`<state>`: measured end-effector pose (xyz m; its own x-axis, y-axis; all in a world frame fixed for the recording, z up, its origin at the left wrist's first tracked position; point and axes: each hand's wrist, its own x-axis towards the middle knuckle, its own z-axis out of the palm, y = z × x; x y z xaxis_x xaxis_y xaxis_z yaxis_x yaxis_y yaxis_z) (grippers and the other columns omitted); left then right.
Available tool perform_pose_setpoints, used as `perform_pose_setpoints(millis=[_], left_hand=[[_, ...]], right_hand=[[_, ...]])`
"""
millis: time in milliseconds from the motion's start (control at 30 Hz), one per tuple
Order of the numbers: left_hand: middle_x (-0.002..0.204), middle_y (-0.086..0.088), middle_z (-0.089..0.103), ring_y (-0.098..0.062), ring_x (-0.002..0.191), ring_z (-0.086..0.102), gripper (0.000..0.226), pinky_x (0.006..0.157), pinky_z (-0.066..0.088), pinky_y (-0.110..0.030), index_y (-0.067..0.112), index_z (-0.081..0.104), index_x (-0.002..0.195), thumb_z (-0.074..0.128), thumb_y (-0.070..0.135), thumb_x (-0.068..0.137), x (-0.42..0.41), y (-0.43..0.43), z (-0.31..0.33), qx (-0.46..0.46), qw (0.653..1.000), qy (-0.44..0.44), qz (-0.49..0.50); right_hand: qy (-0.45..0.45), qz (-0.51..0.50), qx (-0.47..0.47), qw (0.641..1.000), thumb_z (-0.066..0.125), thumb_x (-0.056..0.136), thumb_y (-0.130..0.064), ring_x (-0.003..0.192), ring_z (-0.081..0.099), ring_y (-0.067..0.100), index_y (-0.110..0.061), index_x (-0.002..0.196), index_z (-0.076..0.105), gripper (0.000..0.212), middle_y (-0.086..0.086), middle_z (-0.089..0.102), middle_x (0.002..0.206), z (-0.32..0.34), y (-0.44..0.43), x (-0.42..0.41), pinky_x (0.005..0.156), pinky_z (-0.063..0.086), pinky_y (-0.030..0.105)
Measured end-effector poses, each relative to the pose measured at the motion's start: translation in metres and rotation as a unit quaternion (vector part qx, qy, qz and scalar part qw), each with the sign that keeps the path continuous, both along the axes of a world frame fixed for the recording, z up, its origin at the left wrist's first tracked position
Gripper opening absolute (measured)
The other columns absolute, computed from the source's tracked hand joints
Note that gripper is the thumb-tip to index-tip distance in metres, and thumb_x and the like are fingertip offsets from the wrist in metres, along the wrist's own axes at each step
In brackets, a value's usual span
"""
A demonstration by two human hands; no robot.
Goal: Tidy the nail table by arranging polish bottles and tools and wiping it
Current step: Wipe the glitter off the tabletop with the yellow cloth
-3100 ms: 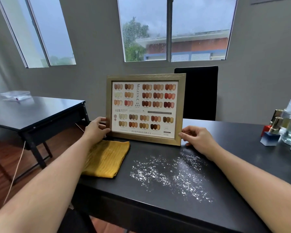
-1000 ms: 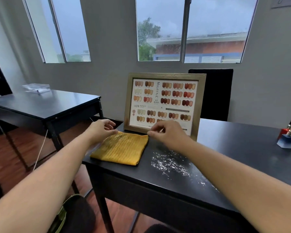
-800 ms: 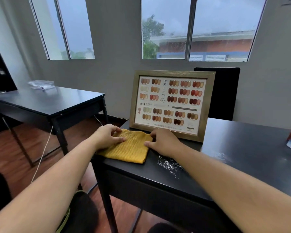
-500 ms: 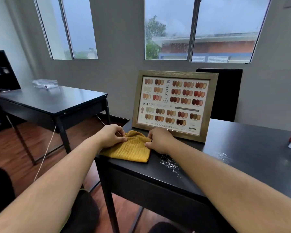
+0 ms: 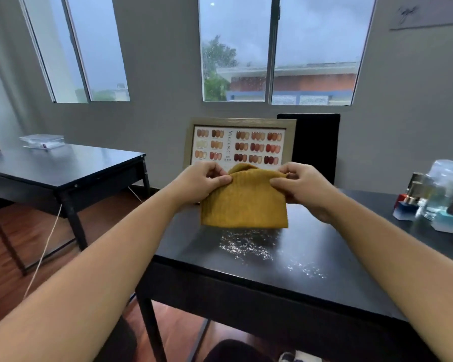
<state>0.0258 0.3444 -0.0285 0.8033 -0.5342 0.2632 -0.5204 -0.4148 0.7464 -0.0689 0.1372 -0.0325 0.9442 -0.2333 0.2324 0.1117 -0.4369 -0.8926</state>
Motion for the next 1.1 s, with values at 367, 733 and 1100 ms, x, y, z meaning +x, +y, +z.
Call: perform_pose_setpoints(millis=[367,733,1100], left_hand=[[0.091,0.002,0.065,-0.013,0.084,0.06,0.02,0.069,0.052,-0.026,0.019,0.064,0.09,0.072,0.032,0.078,-0.069,-0.161,-0.051,0.037,0.997,0.012,-0.073],[0.088,0.011,0.063,-0.004,0.079,0.059,0.013,0.074,0.048,-0.021,0.025,0.061,0.093,0.068,0.027,0.082,-0.042,-0.106,-0.061,0.061,0.991,-0.116,-0.024],[0.089,0.005,0.066,-0.014,0.085,0.057,0.006,0.077,0.041,-0.029,0.029,0.061,0.086,0.057,0.03,0.089,0.014,-0.008,-0.099,0.088,0.984,-0.121,0.093]], right_hand=[[0.102,-0.167,-0.026,0.98,0.073,0.077,-0.002,0.067,0.057,0.017,-0.008,0.084,0.065,0.012,0.01,0.062,0.077,-0.028,-0.132,-0.103,0.066,0.05,0.032],[0.118,0.041,-0.308,0.943,0.063,0.08,-0.054,0.13,0.04,0.005,-0.049,0.122,0.055,0.043,-0.018,0.044,0.14,-0.063,-0.101,-0.104,0.114,0.027,0.031],[0.303,-0.159,-0.398,0.851,0.015,0.084,-0.074,0.147,-0.005,0.021,-0.03,0.151,0.0,0.082,0.0,-0.006,0.16,-0.094,-0.109,-0.065,0.111,-0.008,0.059]])
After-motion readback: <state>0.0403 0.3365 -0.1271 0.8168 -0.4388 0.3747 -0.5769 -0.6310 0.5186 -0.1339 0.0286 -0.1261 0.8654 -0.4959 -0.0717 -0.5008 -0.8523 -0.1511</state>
